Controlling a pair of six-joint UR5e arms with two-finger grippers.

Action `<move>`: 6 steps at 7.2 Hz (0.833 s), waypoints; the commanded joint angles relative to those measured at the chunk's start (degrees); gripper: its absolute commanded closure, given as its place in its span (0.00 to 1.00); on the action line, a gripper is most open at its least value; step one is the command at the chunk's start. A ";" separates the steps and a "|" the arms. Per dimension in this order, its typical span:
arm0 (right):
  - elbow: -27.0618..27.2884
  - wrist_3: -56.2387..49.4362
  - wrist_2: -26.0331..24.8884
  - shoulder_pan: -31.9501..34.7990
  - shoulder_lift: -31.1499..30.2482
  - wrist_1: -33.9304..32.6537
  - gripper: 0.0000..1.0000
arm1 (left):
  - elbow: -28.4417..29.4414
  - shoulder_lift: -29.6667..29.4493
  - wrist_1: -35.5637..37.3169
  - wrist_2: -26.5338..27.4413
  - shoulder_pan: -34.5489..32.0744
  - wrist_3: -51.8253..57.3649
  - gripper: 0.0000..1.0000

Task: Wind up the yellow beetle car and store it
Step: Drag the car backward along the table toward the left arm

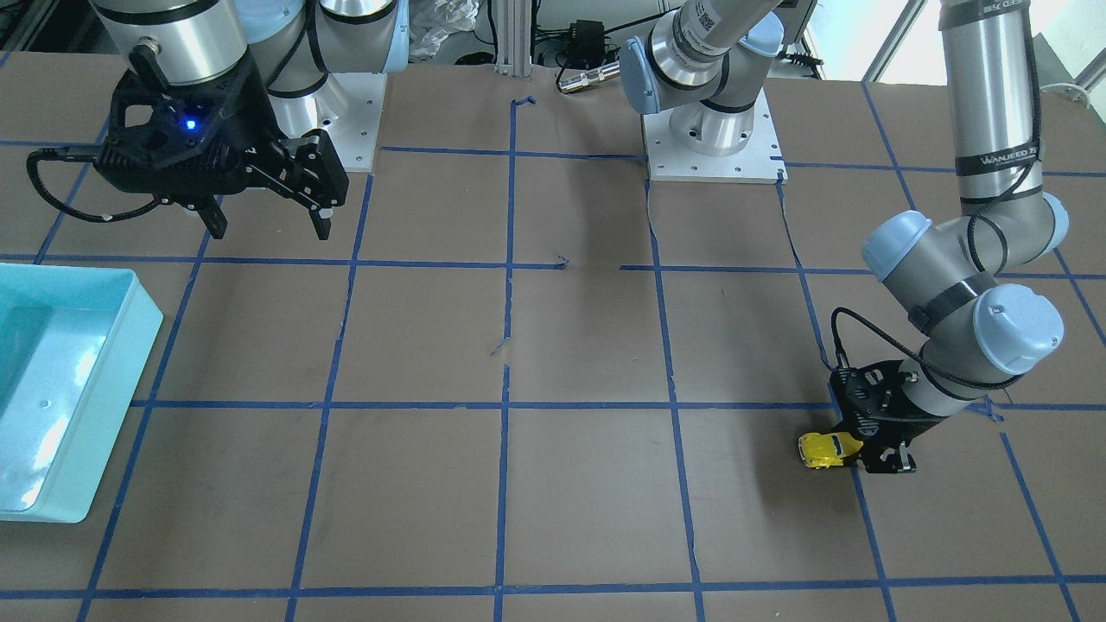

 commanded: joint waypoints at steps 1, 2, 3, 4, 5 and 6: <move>0.00 0.00 0.00 0.00 0.00 0.00 0.00 | -0.01 -0.07 0.00 -0.28 0.00 0.00 0.54; 0.00 0.00 0.00 0.00 0.00 0.00 0.00 | -0.01 -0.07 0.00 -0.28 0.00 0.00 0.56; 0.00 0.00 0.00 0.00 0.00 0.00 0.00 | -0.01 -0.07 0.00 -0.11 0.00 -0.26 0.37; 0.00 0.00 0.00 0.00 0.00 0.00 0.00 | -0.01 -0.15 -0.17 -0.02 0.00 -0.69 0.02; 0.00 0.00 0.00 0.00 0.00 0.00 0.00 | -0.01 0.02 -0.17 0.16 0.00 -0.79 0.00; 0.00 0.00 0.00 0.00 0.00 0.00 0.00 | -0.01 0.02 -0.17 0.25 0.00 -0.79 0.00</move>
